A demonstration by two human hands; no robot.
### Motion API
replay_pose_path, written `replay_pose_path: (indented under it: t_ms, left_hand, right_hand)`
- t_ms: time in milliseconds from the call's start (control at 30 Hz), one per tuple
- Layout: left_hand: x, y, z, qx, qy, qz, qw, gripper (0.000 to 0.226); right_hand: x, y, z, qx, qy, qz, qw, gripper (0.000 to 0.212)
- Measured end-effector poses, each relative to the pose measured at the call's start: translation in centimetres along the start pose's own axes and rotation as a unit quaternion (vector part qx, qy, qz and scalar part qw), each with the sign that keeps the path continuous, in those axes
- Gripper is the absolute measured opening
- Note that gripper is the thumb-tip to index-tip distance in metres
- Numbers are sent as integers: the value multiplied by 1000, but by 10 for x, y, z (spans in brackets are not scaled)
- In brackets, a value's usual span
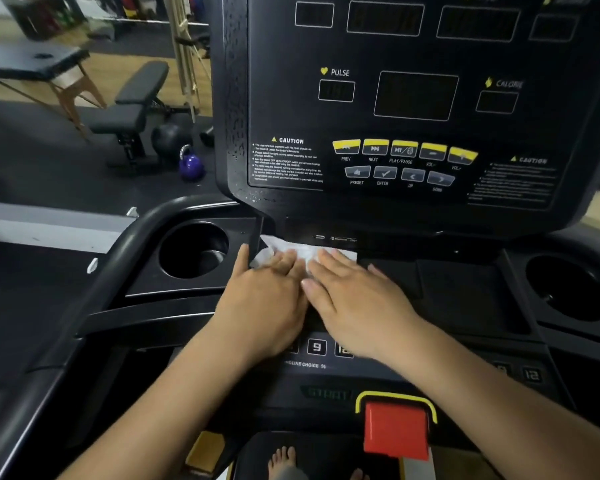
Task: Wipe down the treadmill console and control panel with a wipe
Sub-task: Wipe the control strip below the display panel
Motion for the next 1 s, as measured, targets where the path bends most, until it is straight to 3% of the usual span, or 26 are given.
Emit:
replay_pose_path:
  t_ms: [167,233,400,567,733,867,1000]
  left_hand:
    - [-10,-39,4,27,-66,14,997,82]
    - [-5,-33,0,14,-73,-1,997,86]
    - [6,-11,2,14,-41,30,999,89]
    - [5,-42,9,48,-77,23,996,82]
    - [13,-2,-1,35,-56,41,997,91]
    - [-4,-34,11,70,-59,35,995,85]
    - [0,-30,2,28,-60,9,998,89]
  right_hand:
    - [-10,-45,-11,-33,-7,-65,997,74]
    - [-13,-31,-10,-30,-33,-55,997,79]
    - [-7,-1,-8,-22,-38,3,999,66]
    - [-1,-42,-17,-53,-43,-27,997,79]
    - [-6,1,-8,-37,-45,10,998,67]
    - [-9,-32,-17,-73,-48,-8,996,81]
    - [-8,-25,-14,-53,-38,-2,998,79]
Point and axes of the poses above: each hand's wrist, its own y-axis towards the middle knuckle, its own x-axis out of the palm, z = x × y, the point moved 4 cm from there along y, towards the middle knuckle, and after that the axes turned 5 degrees about z, right-handed, at the moved point
